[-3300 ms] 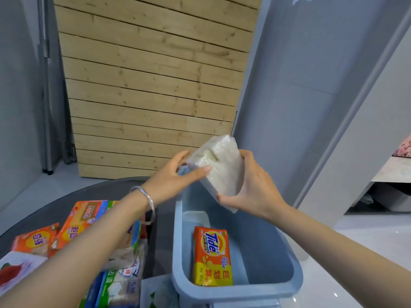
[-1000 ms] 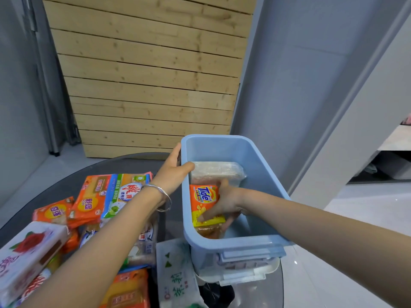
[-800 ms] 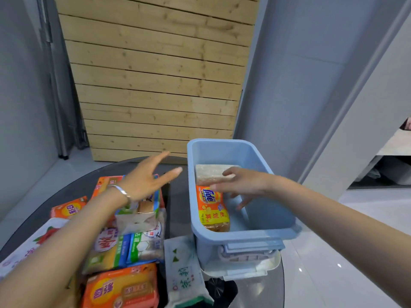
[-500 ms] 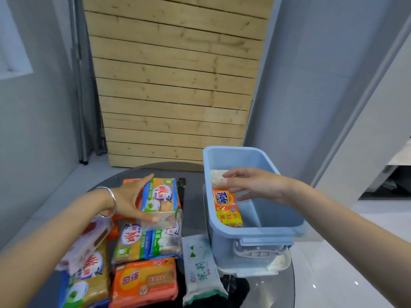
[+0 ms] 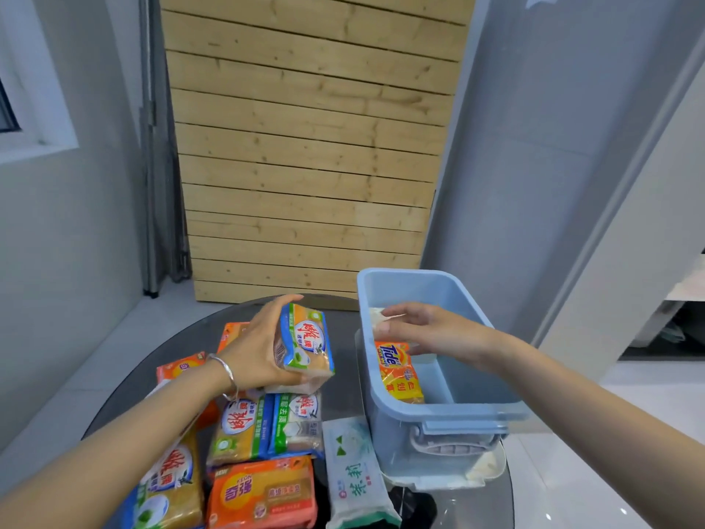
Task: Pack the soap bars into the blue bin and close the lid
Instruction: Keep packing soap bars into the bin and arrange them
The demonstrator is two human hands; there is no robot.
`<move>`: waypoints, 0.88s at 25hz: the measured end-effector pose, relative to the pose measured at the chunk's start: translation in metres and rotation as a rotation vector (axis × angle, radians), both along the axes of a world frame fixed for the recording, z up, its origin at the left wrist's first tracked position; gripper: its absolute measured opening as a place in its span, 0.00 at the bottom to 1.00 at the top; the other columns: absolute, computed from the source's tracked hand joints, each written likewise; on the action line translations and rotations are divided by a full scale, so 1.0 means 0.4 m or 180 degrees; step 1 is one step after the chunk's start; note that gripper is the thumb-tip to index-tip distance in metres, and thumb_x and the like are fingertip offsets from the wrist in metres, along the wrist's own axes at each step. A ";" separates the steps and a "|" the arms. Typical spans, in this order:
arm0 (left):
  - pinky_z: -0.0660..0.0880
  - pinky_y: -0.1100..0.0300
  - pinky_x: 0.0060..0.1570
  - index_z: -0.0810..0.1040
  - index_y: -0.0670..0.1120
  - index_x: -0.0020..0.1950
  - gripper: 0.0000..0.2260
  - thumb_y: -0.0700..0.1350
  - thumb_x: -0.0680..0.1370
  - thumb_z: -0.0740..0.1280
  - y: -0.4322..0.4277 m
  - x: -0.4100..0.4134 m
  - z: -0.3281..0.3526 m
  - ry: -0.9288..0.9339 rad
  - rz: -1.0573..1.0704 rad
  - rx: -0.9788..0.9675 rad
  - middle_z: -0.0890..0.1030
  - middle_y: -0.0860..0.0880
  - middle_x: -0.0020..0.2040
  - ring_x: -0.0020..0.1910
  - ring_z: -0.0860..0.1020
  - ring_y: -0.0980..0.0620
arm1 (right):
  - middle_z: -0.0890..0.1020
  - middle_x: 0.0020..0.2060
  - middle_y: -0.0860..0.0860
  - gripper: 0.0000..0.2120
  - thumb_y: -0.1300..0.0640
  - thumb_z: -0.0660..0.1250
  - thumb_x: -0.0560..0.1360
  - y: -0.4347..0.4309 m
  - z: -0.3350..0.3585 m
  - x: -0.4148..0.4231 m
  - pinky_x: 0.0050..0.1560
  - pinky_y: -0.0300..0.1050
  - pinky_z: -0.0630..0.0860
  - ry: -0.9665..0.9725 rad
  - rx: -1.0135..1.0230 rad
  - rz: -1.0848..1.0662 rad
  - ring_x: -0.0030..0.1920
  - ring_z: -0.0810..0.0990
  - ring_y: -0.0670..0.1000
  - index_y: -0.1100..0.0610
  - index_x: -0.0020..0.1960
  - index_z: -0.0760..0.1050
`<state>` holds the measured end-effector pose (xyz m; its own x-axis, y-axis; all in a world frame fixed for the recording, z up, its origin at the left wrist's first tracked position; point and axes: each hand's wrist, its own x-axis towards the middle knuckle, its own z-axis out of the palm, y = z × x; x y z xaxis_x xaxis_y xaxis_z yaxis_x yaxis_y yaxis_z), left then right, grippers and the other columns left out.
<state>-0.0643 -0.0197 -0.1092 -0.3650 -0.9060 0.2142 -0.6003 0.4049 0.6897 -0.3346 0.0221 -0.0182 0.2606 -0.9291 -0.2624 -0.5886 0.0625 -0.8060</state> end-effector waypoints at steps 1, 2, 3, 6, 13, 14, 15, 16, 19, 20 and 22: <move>0.74 0.62 0.59 0.55 0.63 0.68 0.49 0.55 0.55 0.80 0.005 -0.005 0.024 0.0203 -0.0047 -0.0107 0.71 0.56 0.63 0.61 0.73 0.58 | 0.79 0.61 0.47 0.28 0.44 0.68 0.73 -0.004 0.001 0.003 0.62 0.45 0.76 -0.0184 -0.0012 0.0001 0.59 0.79 0.47 0.52 0.70 0.66; 0.74 0.67 0.56 0.55 0.65 0.66 0.48 0.55 0.55 0.80 0.010 -0.015 0.055 0.0466 -0.0064 -0.0225 0.71 0.60 0.62 0.60 0.73 0.63 | 0.79 0.60 0.46 0.30 0.44 0.68 0.72 -0.009 0.006 0.009 0.58 0.40 0.78 -0.0384 -0.0031 -0.0017 0.59 0.79 0.46 0.51 0.70 0.65; 0.73 0.73 0.52 0.55 0.66 0.66 0.48 0.54 0.55 0.80 0.013 -0.028 0.089 0.0752 -0.0069 -0.0370 0.70 0.65 0.61 0.59 0.73 0.68 | 0.78 0.58 0.44 0.33 0.42 0.69 0.70 -0.014 0.016 0.018 0.53 0.36 0.79 -0.0573 -0.0062 -0.0050 0.59 0.78 0.46 0.50 0.71 0.63; 0.73 0.76 0.48 0.55 0.60 0.69 0.50 0.50 0.55 0.81 0.019 -0.104 0.183 0.1349 -0.0169 -0.0685 0.67 0.64 0.62 0.57 0.74 0.68 | 0.78 0.59 0.45 0.45 0.36 0.71 0.60 -0.044 0.053 0.039 0.61 0.45 0.76 -0.1073 -0.0201 -0.0200 0.60 0.78 0.48 0.48 0.72 0.61; 0.77 0.53 0.53 0.53 0.64 0.69 0.51 0.63 0.52 0.77 0.049 -0.332 0.208 0.0922 -0.0092 -0.1088 0.71 0.57 0.62 0.58 0.75 0.56 | 0.85 0.47 0.49 0.30 0.46 0.80 0.58 -0.067 0.065 -0.034 0.48 0.44 0.82 -0.0686 -0.0681 -0.0789 0.46 0.85 0.47 0.48 0.56 0.72; 0.77 0.55 0.53 0.53 0.63 0.69 0.51 0.63 0.53 0.76 0.048 -0.352 0.201 0.0865 -0.0088 -0.1141 0.70 0.57 0.62 0.58 0.74 0.57 | 0.83 0.47 0.49 0.35 0.46 0.80 0.57 -0.071 0.060 -0.045 0.45 0.42 0.82 -0.0492 -0.0709 -0.0915 0.45 0.84 0.46 0.51 0.59 0.69; 0.77 0.57 0.54 0.52 0.63 0.70 0.51 0.64 0.54 0.76 0.047 -0.367 0.193 0.0819 -0.0110 -0.1181 0.69 0.57 0.62 0.58 0.73 0.58 | 0.82 0.47 0.49 0.37 0.46 0.79 0.57 -0.073 0.056 -0.051 0.42 0.40 0.81 -0.0324 -0.0766 -0.1013 0.43 0.84 0.46 0.53 0.60 0.67; 0.76 0.59 0.55 0.51 0.63 0.70 0.51 0.64 0.54 0.76 0.045 -0.381 0.187 0.0789 -0.0142 -0.1186 0.68 0.58 0.62 0.58 0.71 0.60 | 0.81 0.46 0.48 0.38 0.47 0.78 0.58 -0.078 0.051 -0.057 0.39 0.38 0.80 -0.0142 -0.0851 -0.1107 0.43 0.82 0.45 0.54 0.62 0.65; 0.72 0.62 0.58 0.44 0.66 0.72 0.55 0.63 0.55 0.77 0.036 -0.393 0.170 0.0865 -0.0292 -0.0892 0.67 0.60 0.65 0.63 0.69 0.62 | 0.78 0.46 0.44 0.41 0.52 0.77 0.63 -0.089 0.023 -0.076 0.36 0.34 0.77 -0.0135 -0.0993 -0.1198 0.43 0.81 0.43 0.48 0.69 0.58; 0.71 0.62 0.60 0.42 0.67 0.72 0.56 0.64 0.55 0.76 0.030 -0.383 0.161 0.0916 -0.0373 -0.0738 0.65 0.61 0.67 0.65 0.67 0.62 | 0.78 0.46 0.44 0.40 0.53 0.76 0.64 -0.089 0.009 -0.081 0.34 0.33 0.78 -0.0301 -0.0943 -0.1213 0.42 0.82 0.43 0.47 0.69 0.59; 0.64 0.62 0.64 0.41 0.68 0.72 0.51 0.69 0.59 0.71 0.013 -0.349 0.130 0.0939 -0.0379 -0.0488 0.58 0.65 0.70 0.71 0.60 0.64 | 0.79 0.46 0.46 0.34 0.56 0.75 0.65 -0.092 -0.023 -0.089 0.36 0.35 0.80 -0.0410 -0.0850 -0.1284 0.40 0.82 0.44 0.48 0.67 0.65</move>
